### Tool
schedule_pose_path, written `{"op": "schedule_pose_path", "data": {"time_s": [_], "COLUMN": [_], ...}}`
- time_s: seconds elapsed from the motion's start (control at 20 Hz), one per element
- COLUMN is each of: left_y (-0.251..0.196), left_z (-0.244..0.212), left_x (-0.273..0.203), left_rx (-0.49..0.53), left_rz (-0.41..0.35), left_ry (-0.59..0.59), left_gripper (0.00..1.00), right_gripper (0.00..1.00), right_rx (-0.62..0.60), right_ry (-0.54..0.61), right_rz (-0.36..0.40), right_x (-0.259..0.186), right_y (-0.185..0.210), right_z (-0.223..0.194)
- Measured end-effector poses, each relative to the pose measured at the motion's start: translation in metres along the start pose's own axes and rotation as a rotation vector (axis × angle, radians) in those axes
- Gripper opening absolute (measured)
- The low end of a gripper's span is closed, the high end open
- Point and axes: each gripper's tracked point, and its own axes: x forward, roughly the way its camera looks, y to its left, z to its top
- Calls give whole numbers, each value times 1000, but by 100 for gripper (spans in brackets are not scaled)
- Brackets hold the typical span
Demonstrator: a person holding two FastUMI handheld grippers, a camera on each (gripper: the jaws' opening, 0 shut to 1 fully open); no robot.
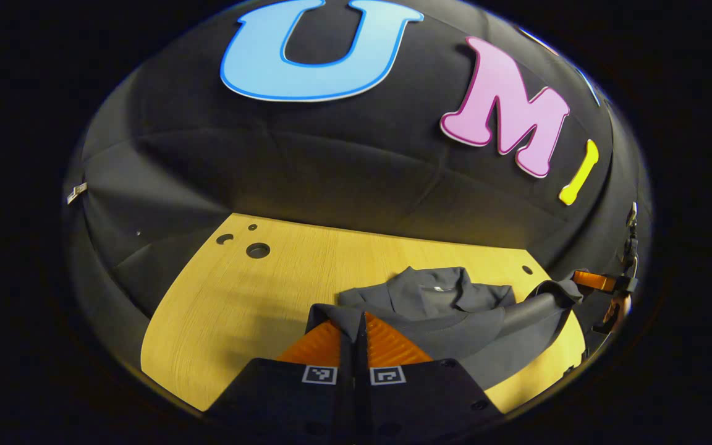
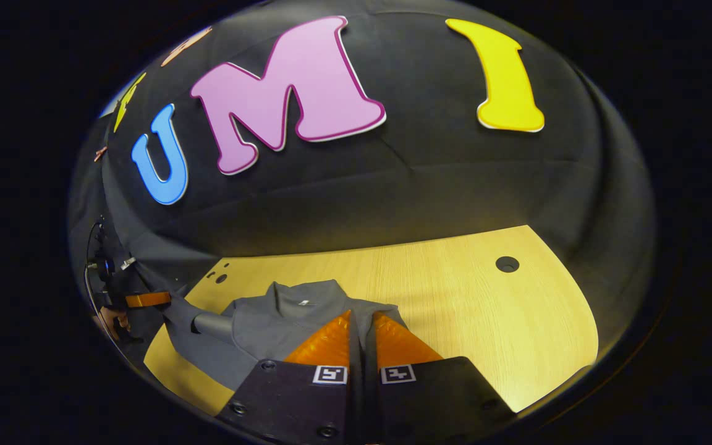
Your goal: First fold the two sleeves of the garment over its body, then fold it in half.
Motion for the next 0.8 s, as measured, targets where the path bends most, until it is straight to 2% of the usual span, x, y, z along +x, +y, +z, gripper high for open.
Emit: {"op": "schedule_pose_path", "data": {"time_s": [0.35, 0.5, 0.8], "left_y": [11, 14, 23], "left_z": [-16, -27, -52], "left_x": [77, 103, 129], "left_rx": [66, 88, 113], "left_rz": [49, 76, 120], "left_ry": [34, 57, 115], "left_gripper": [5, 5, 5], "right_gripper": [5, 5, 5], "right_rx": [-5, -14, 43], "right_ry": [66, 84, 155], "right_rz": [-21, -32, -71], "right_x": [77, 98, 127], "right_y": [-30, -38, -54], "right_z": [-33, -48, -81]}}
